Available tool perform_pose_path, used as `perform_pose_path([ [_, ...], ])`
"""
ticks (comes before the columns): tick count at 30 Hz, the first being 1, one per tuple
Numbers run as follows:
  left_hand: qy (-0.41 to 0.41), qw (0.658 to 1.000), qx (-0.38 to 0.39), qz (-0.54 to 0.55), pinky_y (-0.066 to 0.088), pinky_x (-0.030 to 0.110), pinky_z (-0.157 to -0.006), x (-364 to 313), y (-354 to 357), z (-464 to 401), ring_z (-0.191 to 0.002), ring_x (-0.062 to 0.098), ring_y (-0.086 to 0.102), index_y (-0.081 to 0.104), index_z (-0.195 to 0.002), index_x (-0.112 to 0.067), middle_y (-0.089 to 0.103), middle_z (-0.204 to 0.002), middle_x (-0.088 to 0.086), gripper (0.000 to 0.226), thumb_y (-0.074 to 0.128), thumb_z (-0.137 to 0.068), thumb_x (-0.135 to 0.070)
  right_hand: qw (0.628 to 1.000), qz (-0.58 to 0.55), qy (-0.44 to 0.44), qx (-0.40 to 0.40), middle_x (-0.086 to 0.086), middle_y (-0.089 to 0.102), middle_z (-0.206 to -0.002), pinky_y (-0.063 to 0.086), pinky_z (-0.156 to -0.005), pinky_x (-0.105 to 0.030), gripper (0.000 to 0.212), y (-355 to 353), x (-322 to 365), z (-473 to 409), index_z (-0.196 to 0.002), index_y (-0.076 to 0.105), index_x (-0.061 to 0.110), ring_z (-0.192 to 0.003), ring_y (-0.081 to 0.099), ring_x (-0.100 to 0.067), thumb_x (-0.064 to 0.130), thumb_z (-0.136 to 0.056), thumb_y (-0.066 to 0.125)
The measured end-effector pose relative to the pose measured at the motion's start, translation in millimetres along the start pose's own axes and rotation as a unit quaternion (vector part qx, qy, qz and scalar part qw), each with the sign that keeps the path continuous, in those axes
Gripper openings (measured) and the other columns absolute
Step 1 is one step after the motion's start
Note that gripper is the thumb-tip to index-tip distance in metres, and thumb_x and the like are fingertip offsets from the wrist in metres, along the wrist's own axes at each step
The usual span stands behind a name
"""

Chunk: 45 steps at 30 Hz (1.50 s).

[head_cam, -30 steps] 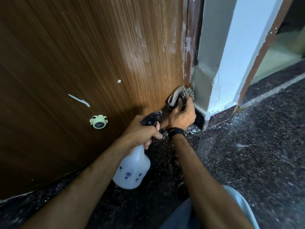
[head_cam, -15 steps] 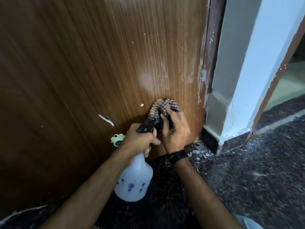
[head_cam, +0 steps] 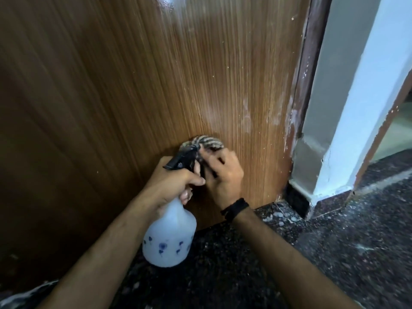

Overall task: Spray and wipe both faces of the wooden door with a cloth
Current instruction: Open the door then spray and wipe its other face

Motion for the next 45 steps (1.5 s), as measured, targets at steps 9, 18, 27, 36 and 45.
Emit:
perform_pose_path([
  [9, -0.012, 1.0, -0.01, -0.022, 0.033, 0.025, -0.042, 19.2, -12.1, 19.7, -0.037, 0.014, 0.035, 0.062, -0.086, -0.008, 0.05, -0.075, 0.016, 0.019, 0.067, -0.083, 0.01, 0.998, 0.051, 0.029, 0.026, -0.003, 0.06, -0.095, 0.041, -0.059, -0.027, 0.034, -7.2, -6.4, -1.9, -0.119, 0.07, 0.02, -0.084, 0.051, -0.02, 0.009, -0.086, 0.067],
  [18, 0.023, 0.996, 0.038, -0.083, 0.036, 0.022, -0.04, -56.1, 2.6, 5.1, -0.037, 0.014, 0.038, 0.064, -0.084, -0.009, 0.057, -0.085, 0.016, 0.02, 0.07, -0.082, 0.01, 0.988, 0.09, 0.125, -0.033, -0.011, 0.058, -0.104, 0.033, -0.071, -0.014, 0.037, -32.9, -70.7, 26.6, -0.13, 0.061, 0.017, -0.091, 0.049, -0.014, 0.026, -0.094, 0.061],
  [27, 0.038, 0.98, 0.063, -0.185, 0.036, 0.024, -0.043, -100.7, 45.2, -12.7, -0.037, 0.016, 0.036, 0.06, -0.091, -0.008, 0.047, -0.068, 0.015, 0.023, 0.068, -0.08, 0.011, 0.993, 0.068, 0.082, -0.051, -0.013, 0.057, -0.126, 0.039, -0.097, -0.031, 0.04, -38.7, -45.9, -59.0, -0.138, 0.058, 0.018, -0.115, 0.053, -0.026, 0.016, -0.098, 0.054],
  [36, 0.027, 0.977, 0.039, -0.206, 0.034, 0.022, -0.043, -103.9, 53.2, -29.9, -0.038, 0.015, 0.034, 0.06, -0.085, -0.009, 0.044, -0.061, 0.01, 0.021, 0.067, -0.081, 0.011, 0.983, 0.071, 0.17, 0.005, -0.011, 0.05, -0.129, 0.025, -0.088, -0.02, 0.049, -38.4, -75.5, -8.3, -0.147, 0.046, 0.023, -0.11, 0.047, -0.023, 0.026, -0.099, 0.054],
  [45, -0.001, 0.977, 0.041, -0.21, 0.032, 0.019, -0.038, -102.2, 71.3, -26.5, -0.03, 0.013, 0.034, 0.055, -0.079, -0.006, 0.037, -0.038, 0.0, 0.02, 0.065, -0.083, 0.011, 0.973, 0.191, 0.129, 0.031, -0.011, 0.042, -0.141, 0.04, -0.096, -0.046, 0.064, -44.8, -75.7, -36.8, -0.154, 0.031, 0.029, -0.119, 0.046, -0.028, 0.022, -0.095, 0.055],
])
Point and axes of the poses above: each hand's wrist, its own z-axis away from the middle knuckle, its own y-axis out of the palm, x = y × z, the point moved 7 cm from there along -z, towards the middle knuckle
